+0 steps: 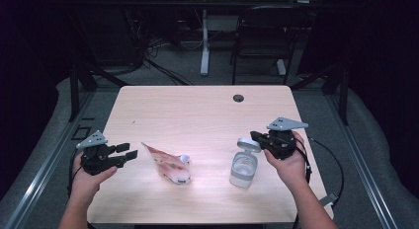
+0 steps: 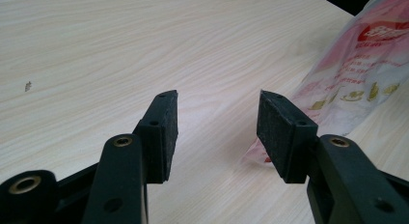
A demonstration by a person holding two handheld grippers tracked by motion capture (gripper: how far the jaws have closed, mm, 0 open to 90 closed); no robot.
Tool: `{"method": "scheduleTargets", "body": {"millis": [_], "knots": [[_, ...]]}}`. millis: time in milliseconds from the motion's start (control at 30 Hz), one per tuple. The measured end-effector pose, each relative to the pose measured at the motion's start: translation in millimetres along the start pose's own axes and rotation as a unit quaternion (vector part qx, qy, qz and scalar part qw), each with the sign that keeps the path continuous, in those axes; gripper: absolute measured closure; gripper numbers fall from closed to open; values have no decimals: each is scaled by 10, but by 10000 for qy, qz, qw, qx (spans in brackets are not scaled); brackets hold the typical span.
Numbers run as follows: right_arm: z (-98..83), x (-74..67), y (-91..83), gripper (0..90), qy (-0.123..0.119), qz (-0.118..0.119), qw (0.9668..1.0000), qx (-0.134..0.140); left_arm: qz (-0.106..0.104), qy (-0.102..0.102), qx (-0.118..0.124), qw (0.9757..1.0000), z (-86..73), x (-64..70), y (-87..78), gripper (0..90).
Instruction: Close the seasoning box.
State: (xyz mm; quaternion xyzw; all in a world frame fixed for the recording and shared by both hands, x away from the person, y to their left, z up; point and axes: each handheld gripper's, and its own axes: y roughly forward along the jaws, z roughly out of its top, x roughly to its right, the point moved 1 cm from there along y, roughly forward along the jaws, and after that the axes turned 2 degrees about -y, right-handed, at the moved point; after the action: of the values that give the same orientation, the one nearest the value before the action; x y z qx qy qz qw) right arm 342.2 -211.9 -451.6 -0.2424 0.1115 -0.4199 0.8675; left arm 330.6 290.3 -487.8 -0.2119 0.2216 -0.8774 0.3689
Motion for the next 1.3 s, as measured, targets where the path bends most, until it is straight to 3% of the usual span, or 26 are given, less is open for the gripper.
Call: {"method": "scheduleTargets", "body": {"millis": [333,600,1300], "knots": [[-81,-208,-128,900,-181,168,9996,131,-5,29,-2,10000,1,2,-1,498],[-107,-334,-202,900,-441,138,9988,156,2,13,-4,10000,-1,6,4,498],[-448,-325,-263,900,-76,58,9997,242,36,-15,8,10000,-10,-3,4,496]]}}
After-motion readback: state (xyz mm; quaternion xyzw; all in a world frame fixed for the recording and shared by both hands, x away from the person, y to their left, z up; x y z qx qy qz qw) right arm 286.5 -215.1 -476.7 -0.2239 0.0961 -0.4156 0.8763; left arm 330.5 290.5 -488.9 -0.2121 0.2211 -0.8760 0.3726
